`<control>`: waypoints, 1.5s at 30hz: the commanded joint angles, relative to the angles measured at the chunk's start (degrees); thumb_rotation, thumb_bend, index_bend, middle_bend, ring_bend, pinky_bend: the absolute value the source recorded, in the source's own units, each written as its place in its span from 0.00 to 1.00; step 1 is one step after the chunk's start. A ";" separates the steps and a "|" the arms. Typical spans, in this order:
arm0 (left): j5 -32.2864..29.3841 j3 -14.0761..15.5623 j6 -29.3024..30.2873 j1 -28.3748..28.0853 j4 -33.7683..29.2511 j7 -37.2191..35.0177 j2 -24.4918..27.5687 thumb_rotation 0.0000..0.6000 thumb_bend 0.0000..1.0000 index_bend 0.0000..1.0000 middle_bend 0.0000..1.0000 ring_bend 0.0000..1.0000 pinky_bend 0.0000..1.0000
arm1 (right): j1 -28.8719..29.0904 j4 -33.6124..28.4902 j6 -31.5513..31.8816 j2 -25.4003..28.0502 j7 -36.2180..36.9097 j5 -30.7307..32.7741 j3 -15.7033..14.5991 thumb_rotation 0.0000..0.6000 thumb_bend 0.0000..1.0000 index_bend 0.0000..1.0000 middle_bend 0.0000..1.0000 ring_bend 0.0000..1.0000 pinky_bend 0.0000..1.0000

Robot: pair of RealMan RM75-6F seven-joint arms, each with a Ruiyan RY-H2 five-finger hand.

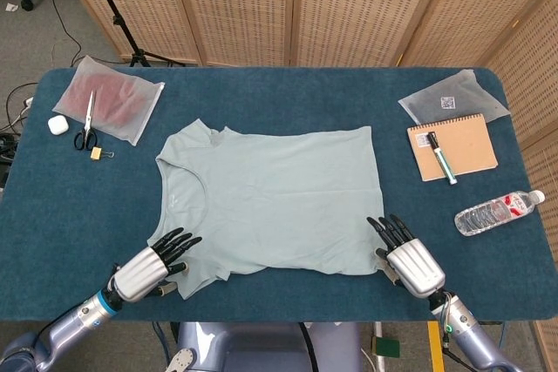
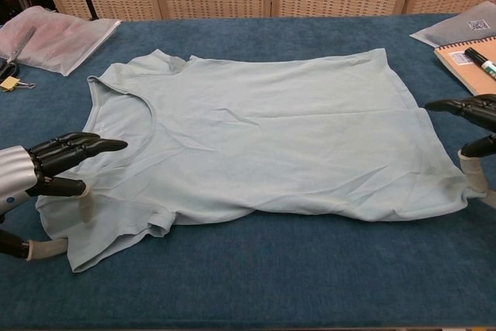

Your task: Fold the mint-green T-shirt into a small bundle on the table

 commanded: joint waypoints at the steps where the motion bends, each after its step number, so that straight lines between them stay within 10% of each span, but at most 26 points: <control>1: -0.17 0.17 0.00 -0.04 0.15 0.07 -0.07 1.00 0.29 0.57 0.00 0.00 0.00 | 0.00 -0.02 0.01 0.00 -0.02 -0.02 -0.02 1.00 0.67 0.66 0.00 0.00 0.00; 45: 1.20 4.91 5.16 -0.08 -9.16 -0.17 7.15 1.00 0.46 0.71 0.00 0.00 0.00 | 2.33 -0.03 4.46 3.90 11.60 -9.87 -5.89 1.00 0.67 0.67 0.03 0.00 0.02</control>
